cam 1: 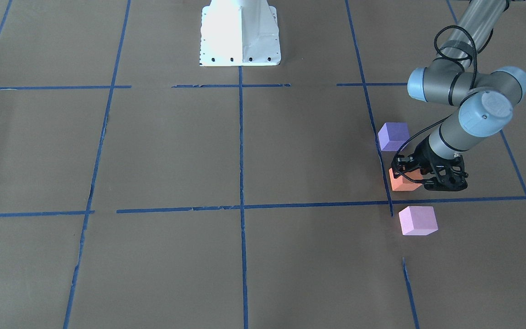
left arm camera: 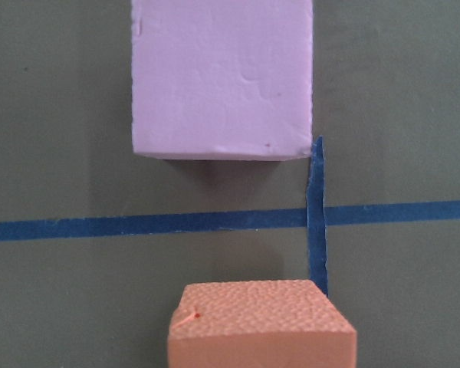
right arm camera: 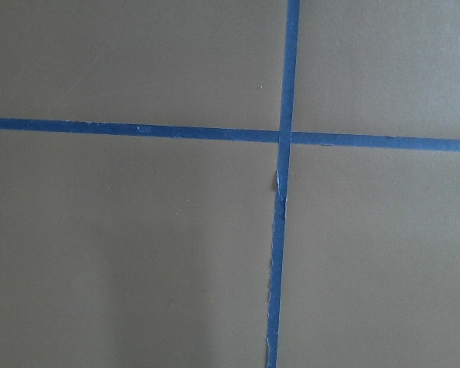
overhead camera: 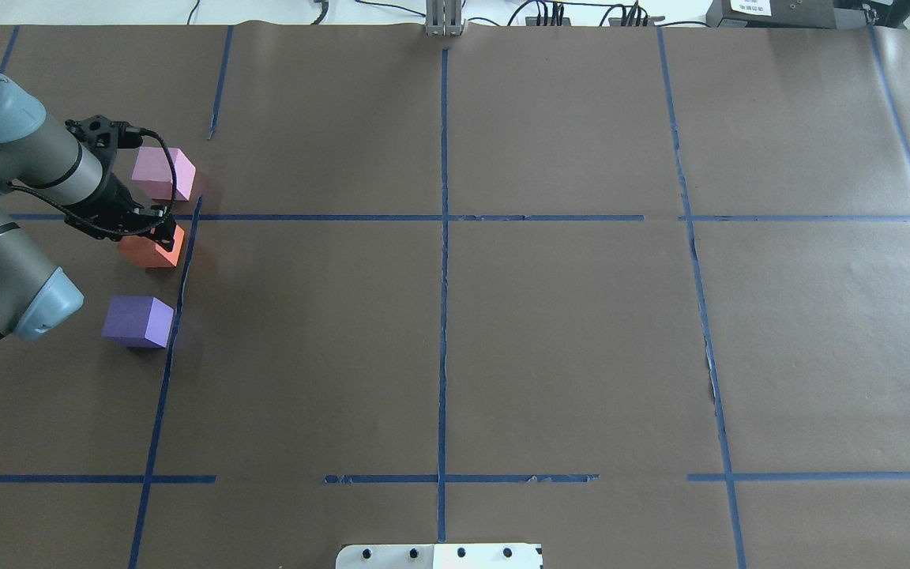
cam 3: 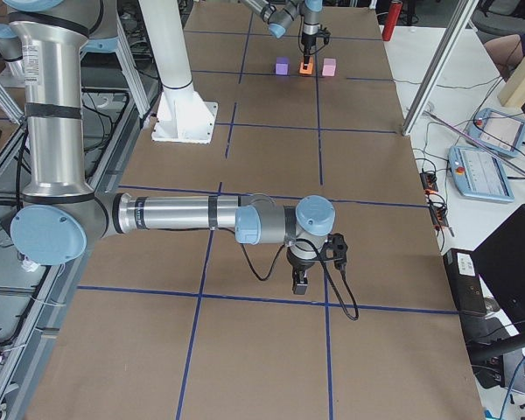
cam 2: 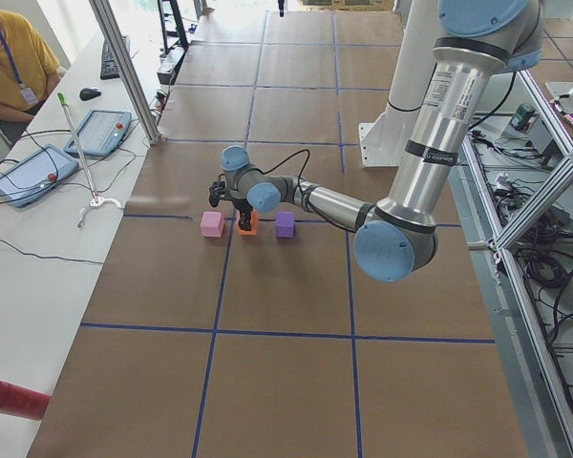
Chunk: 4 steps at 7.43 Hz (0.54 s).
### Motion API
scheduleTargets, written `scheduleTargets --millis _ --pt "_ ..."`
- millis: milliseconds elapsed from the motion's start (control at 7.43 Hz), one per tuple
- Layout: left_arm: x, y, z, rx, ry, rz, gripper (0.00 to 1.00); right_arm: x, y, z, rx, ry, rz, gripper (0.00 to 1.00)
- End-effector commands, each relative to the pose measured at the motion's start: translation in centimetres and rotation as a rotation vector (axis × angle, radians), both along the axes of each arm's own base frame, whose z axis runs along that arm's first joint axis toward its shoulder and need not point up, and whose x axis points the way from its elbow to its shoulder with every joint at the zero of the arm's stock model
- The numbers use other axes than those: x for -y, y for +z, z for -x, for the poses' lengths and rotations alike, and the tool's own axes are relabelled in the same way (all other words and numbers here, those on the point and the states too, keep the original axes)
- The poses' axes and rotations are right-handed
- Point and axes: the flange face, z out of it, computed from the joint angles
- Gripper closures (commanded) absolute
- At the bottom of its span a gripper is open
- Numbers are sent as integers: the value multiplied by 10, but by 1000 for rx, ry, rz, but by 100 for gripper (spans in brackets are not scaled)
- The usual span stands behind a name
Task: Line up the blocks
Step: 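Lower the orange cube between the pink and purple cubes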
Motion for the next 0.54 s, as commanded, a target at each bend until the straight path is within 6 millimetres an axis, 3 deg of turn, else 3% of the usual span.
scheduleTargets --millis 0,404 --pt "0 2 -1 -1 -12 13 74 0 0 0 0 0 1 0" --pt "-1 3 -2 2 -25 28 64 0 0 0 0 1 0 0"
